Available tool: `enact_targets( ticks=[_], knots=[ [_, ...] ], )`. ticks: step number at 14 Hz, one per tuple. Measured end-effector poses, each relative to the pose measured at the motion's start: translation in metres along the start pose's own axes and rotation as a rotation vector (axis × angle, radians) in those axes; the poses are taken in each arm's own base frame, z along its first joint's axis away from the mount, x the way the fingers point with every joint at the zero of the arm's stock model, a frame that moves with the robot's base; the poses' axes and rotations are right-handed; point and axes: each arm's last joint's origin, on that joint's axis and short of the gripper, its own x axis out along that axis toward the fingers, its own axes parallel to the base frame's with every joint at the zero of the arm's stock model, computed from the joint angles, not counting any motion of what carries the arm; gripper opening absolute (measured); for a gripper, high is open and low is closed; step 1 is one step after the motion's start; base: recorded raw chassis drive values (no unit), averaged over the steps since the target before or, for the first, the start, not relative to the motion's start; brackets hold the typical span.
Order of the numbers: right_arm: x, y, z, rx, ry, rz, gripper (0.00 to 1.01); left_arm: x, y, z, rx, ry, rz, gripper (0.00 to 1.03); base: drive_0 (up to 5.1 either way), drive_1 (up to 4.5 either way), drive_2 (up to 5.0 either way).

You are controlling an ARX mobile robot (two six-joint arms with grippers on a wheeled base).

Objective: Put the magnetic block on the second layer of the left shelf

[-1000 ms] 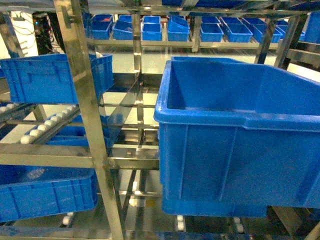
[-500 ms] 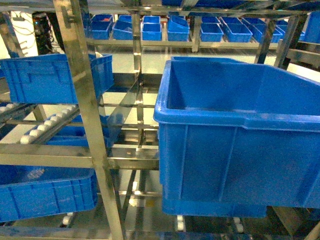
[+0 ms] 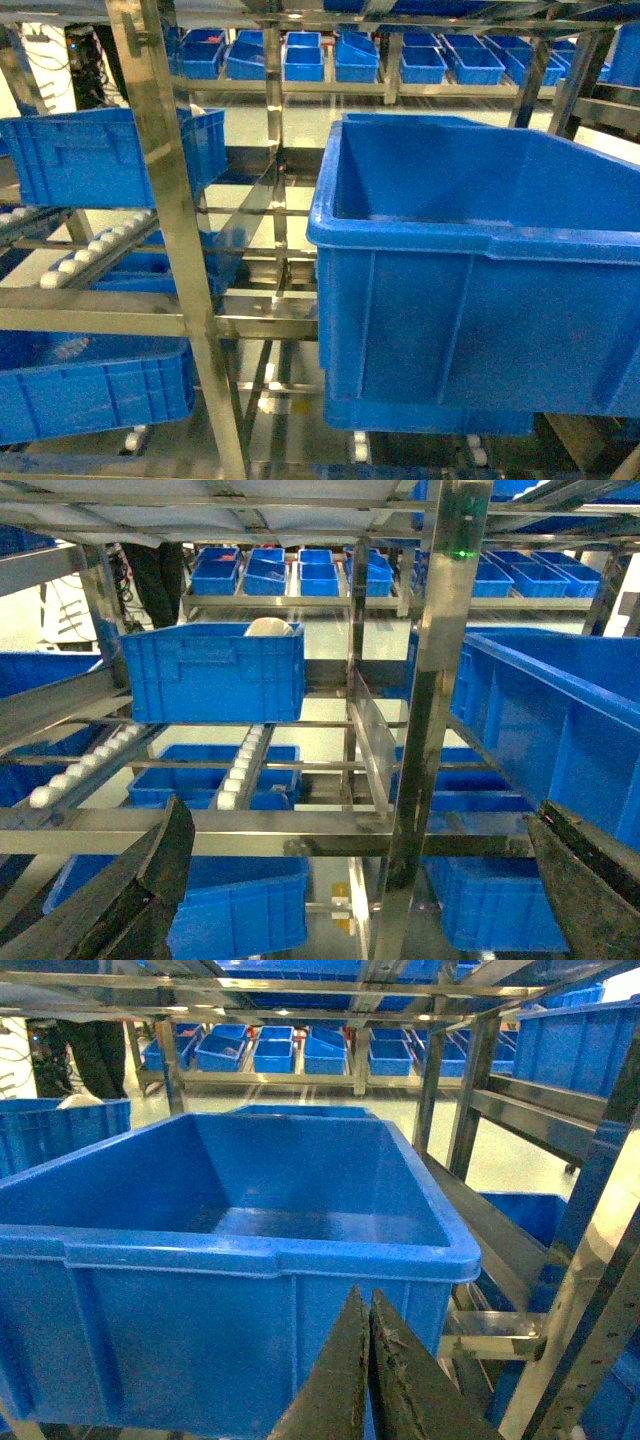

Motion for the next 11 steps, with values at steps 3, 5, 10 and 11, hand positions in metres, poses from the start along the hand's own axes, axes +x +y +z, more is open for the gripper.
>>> enact_targets(
  ticks=[3, 5, 10, 11],
  knots=[
    [-0.01, 0.0, 0.002, 0.0, -0.008, 0.0, 0.02, 0.0, 0.0, 0.0, 0.0, 0.0, 0.0, 0.98, 0.0, 0.0, 0.0],
    [-0.015, 0.0, 0.003, 0.0, -0.011, 0.0, 0.02, 0.0, 0.0, 0.0, 0.0, 0.0, 0.0, 0.98, 0.0, 0.0, 0.0],
    [-0.023, 0.0, 0.002, 0.0, -0.013, 0.0, 0.02, 0.0, 0.0, 0.0, 0.0, 0.0, 0.0, 0.98, 0.0, 0.0, 0.0],
    [-0.024, 0.0, 0.002, 0.0, -0.013, 0.0, 0.02, 0.0, 0.0, 0.0, 0.0, 0.0, 0.0, 0.98, 0.0, 0.0, 0.0]
  ],
)
